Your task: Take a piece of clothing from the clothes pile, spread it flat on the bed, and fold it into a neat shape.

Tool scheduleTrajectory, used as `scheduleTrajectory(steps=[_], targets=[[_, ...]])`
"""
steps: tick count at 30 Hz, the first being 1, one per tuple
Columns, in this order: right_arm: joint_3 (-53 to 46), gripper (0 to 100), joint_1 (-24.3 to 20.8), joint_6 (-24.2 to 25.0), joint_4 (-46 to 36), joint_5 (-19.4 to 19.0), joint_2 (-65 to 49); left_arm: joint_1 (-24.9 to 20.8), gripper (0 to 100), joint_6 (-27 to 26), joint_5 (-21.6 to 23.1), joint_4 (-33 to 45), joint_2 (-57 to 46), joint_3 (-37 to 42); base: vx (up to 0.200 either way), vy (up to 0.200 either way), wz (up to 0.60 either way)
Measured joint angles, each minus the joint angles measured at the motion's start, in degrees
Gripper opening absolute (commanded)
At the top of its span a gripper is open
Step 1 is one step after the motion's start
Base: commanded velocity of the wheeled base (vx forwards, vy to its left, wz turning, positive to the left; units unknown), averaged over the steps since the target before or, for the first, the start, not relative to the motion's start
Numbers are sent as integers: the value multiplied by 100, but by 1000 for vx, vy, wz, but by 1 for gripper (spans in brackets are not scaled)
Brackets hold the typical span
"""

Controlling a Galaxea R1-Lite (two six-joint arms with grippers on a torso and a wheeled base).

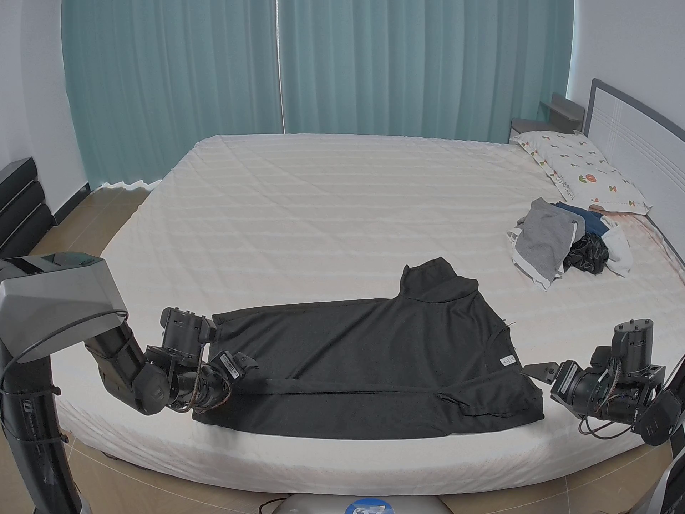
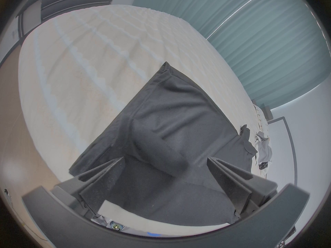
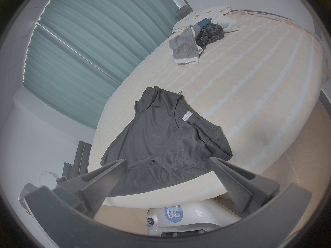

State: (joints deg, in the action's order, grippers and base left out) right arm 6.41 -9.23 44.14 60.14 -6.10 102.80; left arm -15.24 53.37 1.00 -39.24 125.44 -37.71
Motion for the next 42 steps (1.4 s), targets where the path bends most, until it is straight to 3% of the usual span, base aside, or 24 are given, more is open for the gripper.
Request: scheduleTrajectory(steps=[11,15,32,42], targets=[[15,100,-28,-20,7,5,15,152,100,20,-32,5,418,-573,0,0,0],[11,100,-46,-20,7,16,34,245,100,323,-60,0,485,-724,0,0,0],[-16,100,-50,-20,5,29,91,483,100,446,-82,-26,385,-780,0,0,0],[-20,100,-50,-20,5,24,95,566,100,1065,-111,-37,571,-1231,0,0,0]])
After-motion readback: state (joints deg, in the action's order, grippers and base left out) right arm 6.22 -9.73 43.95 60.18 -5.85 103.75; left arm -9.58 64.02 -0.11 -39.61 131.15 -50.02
